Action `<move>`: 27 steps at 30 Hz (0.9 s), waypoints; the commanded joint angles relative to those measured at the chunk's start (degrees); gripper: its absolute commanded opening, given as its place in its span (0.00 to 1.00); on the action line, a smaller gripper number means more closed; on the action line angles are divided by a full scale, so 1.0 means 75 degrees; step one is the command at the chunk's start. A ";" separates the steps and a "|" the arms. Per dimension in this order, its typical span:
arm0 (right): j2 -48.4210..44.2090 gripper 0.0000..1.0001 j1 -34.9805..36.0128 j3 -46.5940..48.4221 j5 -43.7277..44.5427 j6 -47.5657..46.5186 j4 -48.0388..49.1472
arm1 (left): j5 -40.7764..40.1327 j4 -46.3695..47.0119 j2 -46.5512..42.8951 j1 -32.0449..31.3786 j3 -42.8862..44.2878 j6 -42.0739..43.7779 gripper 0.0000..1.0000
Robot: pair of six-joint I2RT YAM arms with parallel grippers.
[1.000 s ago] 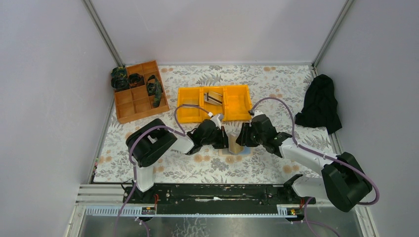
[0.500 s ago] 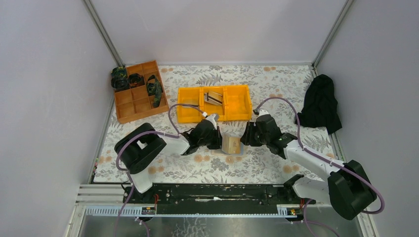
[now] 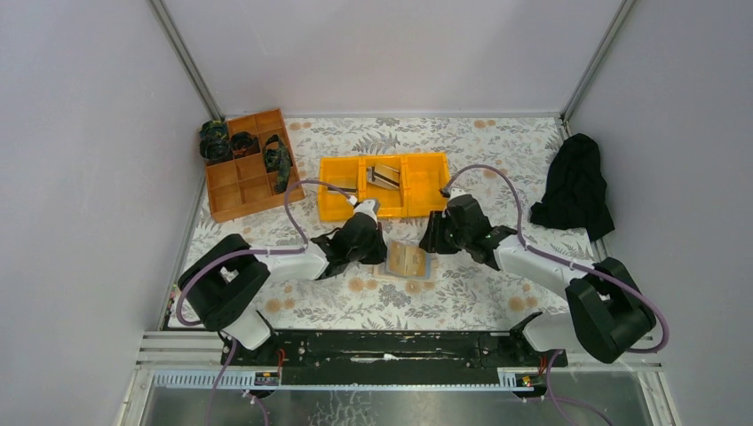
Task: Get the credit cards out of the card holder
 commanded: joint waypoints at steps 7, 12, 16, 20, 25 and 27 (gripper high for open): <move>0.0912 0.42 0.0612 0.0966 -0.0255 0.0170 0.0732 | -0.2360 -0.1211 -0.1236 -0.0036 -0.0342 -0.0001 0.23; 0.1017 0.41 0.0613 0.0945 -0.0301 0.0173 0.0844 | -0.1921 0.0063 -0.2391 -0.0029 -0.1276 0.0076 0.65; 0.1005 0.41 0.0613 0.0802 -0.0320 0.0241 0.0949 | -0.0827 0.1174 -0.2278 -0.0023 -0.1473 0.0210 0.42; 0.0913 0.36 0.0607 0.0611 -0.0164 0.0311 0.0928 | 0.0367 0.1678 -0.1191 -0.0001 -0.1062 0.0182 0.00; 0.0709 0.00 0.0593 0.0474 0.0213 0.0280 0.0472 | 0.1746 0.3503 -0.0186 0.0038 -0.1211 -0.0382 0.00; 0.0532 0.00 0.0551 0.0323 0.0365 0.0246 0.0354 | 0.2049 0.3881 0.0127 0.0084 -0.1140 -0.0533 0.00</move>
